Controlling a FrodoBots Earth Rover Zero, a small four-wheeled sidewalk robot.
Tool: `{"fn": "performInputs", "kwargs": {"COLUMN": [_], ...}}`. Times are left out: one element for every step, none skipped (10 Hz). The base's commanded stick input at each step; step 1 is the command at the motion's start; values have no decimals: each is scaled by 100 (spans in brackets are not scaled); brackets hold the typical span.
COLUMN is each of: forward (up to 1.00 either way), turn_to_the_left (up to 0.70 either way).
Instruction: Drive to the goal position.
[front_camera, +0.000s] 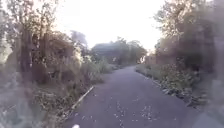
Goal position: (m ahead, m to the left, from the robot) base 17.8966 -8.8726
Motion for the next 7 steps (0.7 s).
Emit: {"fn": "performInputs", "kwargs": {"forward": [45,45,45,45,45,45,45], "turn_to_the_left": [0,-27,-27,-27,-27,-27,-27]}}
